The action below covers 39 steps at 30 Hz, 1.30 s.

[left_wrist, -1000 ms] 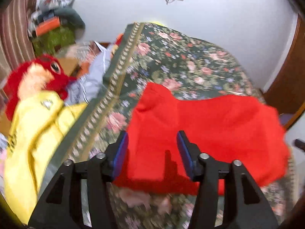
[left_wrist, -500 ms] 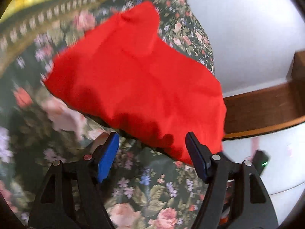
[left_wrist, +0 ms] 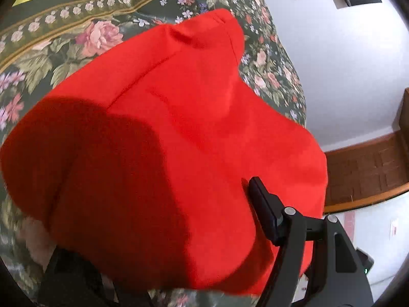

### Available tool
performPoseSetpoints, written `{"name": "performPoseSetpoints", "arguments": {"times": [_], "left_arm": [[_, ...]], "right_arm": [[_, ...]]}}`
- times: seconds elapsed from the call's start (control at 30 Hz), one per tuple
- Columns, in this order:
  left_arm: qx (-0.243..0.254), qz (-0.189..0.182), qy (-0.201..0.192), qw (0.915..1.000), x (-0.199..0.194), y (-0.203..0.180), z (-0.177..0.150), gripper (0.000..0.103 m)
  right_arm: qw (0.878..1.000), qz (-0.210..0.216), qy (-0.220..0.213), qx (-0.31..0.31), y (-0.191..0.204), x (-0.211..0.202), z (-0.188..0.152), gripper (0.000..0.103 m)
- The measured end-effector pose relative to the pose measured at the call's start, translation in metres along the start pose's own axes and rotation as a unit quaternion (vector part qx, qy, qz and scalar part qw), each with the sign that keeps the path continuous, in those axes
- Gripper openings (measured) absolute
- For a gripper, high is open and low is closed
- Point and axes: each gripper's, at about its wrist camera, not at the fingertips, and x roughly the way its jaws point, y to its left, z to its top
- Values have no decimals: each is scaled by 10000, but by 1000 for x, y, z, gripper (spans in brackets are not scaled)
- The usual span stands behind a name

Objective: Fold large clothes

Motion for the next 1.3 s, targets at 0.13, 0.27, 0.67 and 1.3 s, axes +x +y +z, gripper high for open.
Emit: {"name": "performPoseSetpoints", "arguments": {"times": [0.13, 0.27, 0.67, 1.3], "left_arm": [[-32, 273, -288, 9992, 6, -4, 11, 48], [-556, 115, -483, 9972, -3, 9, 16, 20], [798, 131, -1732, 9816, -143, -61, 11, 12], [1581, 619, -2297, 9583, -205, -92, -43, 11]], "right_arm": [[10000, 18, 57, 34, 2, -3, 0, 73], [9999, 95, 48, 41, 9, -15, 0, 73], [9975, 366, 52, -599, 75, -35, 25, 73], [9825, 1383, 957, -796, 176, 41, 10, 84]]}}
